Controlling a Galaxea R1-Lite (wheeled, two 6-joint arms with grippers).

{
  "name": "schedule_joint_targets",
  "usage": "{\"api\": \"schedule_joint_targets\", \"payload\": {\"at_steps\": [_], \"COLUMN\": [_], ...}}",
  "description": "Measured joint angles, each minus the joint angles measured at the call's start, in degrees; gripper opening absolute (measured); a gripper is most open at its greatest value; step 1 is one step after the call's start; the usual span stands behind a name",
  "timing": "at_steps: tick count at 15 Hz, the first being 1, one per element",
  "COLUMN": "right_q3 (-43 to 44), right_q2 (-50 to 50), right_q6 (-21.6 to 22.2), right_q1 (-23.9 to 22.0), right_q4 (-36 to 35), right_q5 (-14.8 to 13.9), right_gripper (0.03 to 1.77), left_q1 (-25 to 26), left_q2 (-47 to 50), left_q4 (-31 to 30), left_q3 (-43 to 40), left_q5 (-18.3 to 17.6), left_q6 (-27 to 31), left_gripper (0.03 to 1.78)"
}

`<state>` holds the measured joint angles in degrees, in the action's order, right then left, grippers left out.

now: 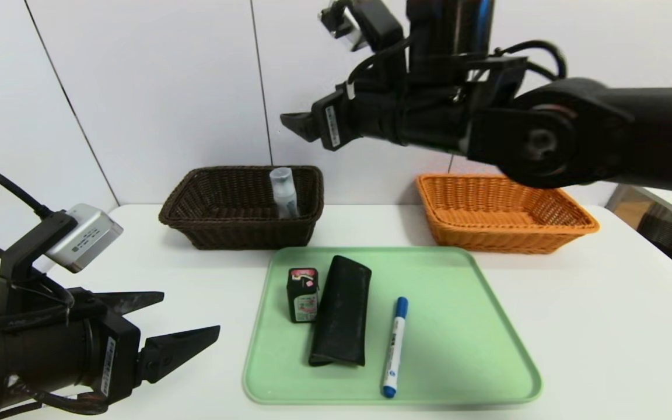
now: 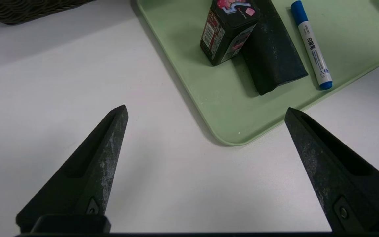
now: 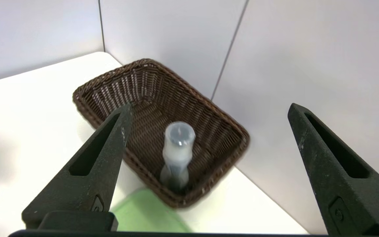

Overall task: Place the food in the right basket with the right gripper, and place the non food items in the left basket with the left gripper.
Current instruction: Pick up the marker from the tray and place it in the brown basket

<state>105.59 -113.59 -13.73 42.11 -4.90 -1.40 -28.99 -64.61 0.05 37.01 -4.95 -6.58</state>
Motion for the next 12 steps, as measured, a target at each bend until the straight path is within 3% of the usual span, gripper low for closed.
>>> {"api": "schedule_joint_targets", "payload": {"at_steps": [4, 7, 10, 12], "right_q3": [-2.1, -2.6, -2.8, -4.9], "right_q2": [10.6, 14.4, 16.6, 18.2], "right_q6": [0.7, 7.4, 14.6, 16.3], "right_q1": [0.7, 1.3, 2.1, 2.3], "right_q4": [16.9, 26.7, 34.6, 37.8], "right_q5": [-6.1, -13.9, -15.7, -15.7], "right_gripper": [1.66, 1.68, 1.69, 1.69], "left_q1": [0.0, -0.1, -0.1, -0.1], "left_q2": [1.0, 1.7, 2.7, 3.4], "left_q4": [0.0, 0.2, 0.5, 0.6], "left_q3": [-0.1, -0.1, -0.5, -0.7], "left_q5": [-0.1, -0.1, 0.0, 0.0], "left_q6": [0.0, 0.0, 0.0, 0.0], "left_gripper": [1.69, 1.69, 1.69, 1.69]}}
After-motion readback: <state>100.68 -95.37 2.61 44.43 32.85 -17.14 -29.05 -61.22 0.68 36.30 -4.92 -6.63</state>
